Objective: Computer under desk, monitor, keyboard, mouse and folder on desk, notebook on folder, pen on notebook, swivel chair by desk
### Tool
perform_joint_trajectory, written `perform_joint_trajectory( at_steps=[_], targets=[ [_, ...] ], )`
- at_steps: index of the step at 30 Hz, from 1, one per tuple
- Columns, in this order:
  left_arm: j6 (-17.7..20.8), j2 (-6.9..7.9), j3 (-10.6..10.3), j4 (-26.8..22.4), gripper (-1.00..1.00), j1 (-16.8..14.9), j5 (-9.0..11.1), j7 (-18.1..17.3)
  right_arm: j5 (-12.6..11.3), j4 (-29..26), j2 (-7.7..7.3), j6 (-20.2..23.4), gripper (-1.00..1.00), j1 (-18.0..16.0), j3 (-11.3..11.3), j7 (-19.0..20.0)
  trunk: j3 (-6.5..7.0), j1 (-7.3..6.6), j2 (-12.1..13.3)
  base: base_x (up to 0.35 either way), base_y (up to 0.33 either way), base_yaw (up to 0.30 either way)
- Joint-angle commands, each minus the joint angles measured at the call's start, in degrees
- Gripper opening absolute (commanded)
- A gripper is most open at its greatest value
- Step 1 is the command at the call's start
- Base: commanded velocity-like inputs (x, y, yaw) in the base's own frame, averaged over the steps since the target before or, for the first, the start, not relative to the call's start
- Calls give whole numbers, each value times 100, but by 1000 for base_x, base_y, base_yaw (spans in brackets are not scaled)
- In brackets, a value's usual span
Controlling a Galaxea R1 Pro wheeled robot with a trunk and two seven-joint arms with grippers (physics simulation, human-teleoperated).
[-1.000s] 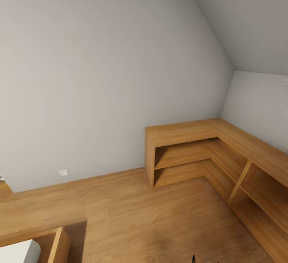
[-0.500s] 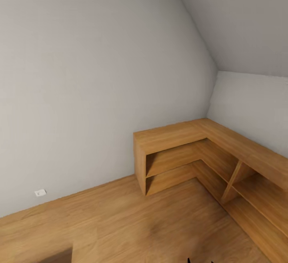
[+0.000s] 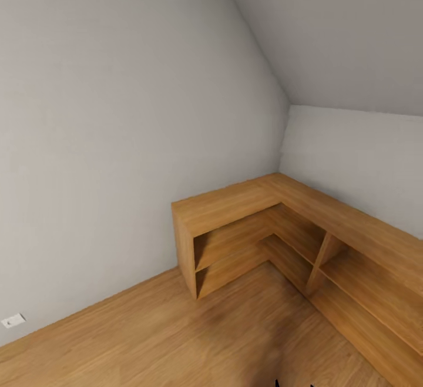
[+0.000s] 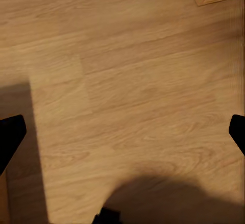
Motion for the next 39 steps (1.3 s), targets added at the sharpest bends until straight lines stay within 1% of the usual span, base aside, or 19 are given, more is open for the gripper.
perform_joint_trajectory(
  at_steps=[1,8,11,25,33,39],
  targets=[
    [-18,1,-51,0,100,-3,27,36,-6,3,3,-5,100,-5,48,-47,-6,1,-6,33,5,-288],
    [-18,1,-50,0,100,-3,27,30,-21,3,3,-3,100,-5,45,-46,9,1,-6,18,3,-289],
    [-15,1,-50,0,100,-3,28,33,-38,0,3,-3,100,-5,38,-46,16,1,-6,151,46,-291],
    [-6,1,-50,0,100,-3,35,34,-84,0,31,6,100,-5,0,-63,46,1,-6,282,89,-288],
    [-5,1,-50,7,100,-3,35,33,-86,-2,23,6,100,-5,-9,-64,64,1,-6,315,40,-280],
    [-4,1,-50,8,100,-3,35,20,-86,-5,30,0,100,-5,-25,-67,77,1,-6,153,7,-287]
  ],
)
